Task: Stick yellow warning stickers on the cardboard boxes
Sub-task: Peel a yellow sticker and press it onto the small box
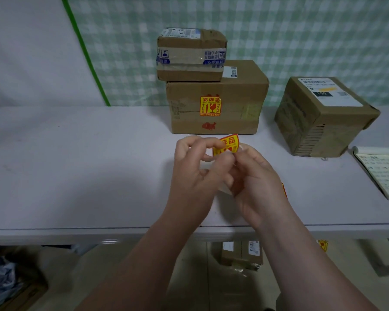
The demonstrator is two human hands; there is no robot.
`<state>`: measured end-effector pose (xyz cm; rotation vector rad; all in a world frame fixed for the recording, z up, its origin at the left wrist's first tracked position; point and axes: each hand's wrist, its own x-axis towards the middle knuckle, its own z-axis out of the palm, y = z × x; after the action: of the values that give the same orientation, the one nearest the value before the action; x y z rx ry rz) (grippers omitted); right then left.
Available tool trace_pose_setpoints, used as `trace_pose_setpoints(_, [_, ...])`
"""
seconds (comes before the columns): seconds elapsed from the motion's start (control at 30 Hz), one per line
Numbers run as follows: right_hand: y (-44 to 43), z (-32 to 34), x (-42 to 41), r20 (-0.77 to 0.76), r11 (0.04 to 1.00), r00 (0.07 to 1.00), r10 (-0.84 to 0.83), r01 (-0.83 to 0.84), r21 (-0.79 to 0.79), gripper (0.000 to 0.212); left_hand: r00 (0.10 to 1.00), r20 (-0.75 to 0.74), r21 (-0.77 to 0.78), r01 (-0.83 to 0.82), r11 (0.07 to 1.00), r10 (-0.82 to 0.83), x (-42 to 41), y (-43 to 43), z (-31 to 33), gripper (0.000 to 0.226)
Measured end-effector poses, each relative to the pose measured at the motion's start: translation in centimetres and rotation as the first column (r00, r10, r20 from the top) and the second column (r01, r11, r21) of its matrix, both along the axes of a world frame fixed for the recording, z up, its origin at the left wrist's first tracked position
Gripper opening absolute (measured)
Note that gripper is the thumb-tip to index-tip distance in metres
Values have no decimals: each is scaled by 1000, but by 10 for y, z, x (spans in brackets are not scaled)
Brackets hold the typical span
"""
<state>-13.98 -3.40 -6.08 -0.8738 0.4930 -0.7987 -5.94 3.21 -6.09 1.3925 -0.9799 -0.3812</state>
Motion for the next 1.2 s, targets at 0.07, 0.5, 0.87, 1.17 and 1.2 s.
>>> trace_pose_setpoints(0.07, [-3,0,-1,61,1000,998,-12,10,27,17,968,-245,72,-31,997,47,3,-3,0,14])
trace_pose_setpoints(0.5, [-8,-9,-6,-249,984,966,-75,31,-177,22,891,-454,178,93,980,-2,18,-1,-3,15])
trace_pose_setpoints(0.87, [11,-6,5,-300,997,953,-36,14,-75,18,969,-104,166,-205,965,224,4,-5,-6,12])
trace_pose_setpoints(1.17, [26,-13,13,-401,745,717,-570,247,-619,19,895,224,67,-410,910,386,-8,-4,-9,8])
trace_pose_setpoints(1.2, [27,-12,12,-391,722,703,-594,252,-644,19,885,245,53,-420,906,396,-9,-4,-9,8])
